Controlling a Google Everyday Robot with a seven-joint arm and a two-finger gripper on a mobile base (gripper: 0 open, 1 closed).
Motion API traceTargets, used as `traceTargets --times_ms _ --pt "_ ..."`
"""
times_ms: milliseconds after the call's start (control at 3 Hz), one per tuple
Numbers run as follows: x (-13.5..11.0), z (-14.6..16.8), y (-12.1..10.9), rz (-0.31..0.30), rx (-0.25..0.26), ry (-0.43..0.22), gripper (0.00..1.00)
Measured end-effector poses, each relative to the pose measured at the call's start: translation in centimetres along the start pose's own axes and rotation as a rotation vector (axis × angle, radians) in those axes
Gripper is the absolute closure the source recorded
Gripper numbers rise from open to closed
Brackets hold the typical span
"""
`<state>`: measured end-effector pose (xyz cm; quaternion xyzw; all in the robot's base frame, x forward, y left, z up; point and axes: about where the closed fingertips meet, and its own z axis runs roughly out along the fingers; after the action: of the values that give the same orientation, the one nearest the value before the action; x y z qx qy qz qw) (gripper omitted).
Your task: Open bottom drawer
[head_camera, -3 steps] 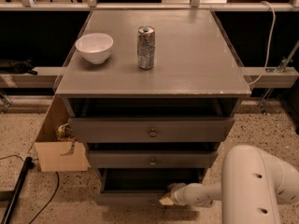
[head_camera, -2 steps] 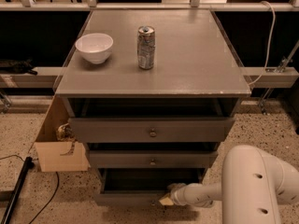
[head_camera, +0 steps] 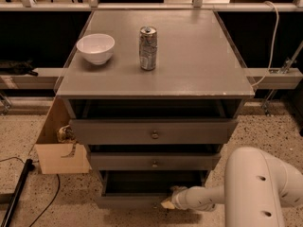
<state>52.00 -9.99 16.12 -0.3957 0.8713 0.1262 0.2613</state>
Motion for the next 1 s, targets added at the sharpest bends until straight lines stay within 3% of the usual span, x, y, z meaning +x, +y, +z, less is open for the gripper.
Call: traceTargets --times_ms 333,667,1000 --pt "0.0 0.0 0.0 0.0 0.0 0.0 0.01" --pt "0.0 0.0 0.0 0.0 0.0 0.0 0.0" --pt "0.32 -0.12 0.23 -0.001 -0.001 0.004 0.23"
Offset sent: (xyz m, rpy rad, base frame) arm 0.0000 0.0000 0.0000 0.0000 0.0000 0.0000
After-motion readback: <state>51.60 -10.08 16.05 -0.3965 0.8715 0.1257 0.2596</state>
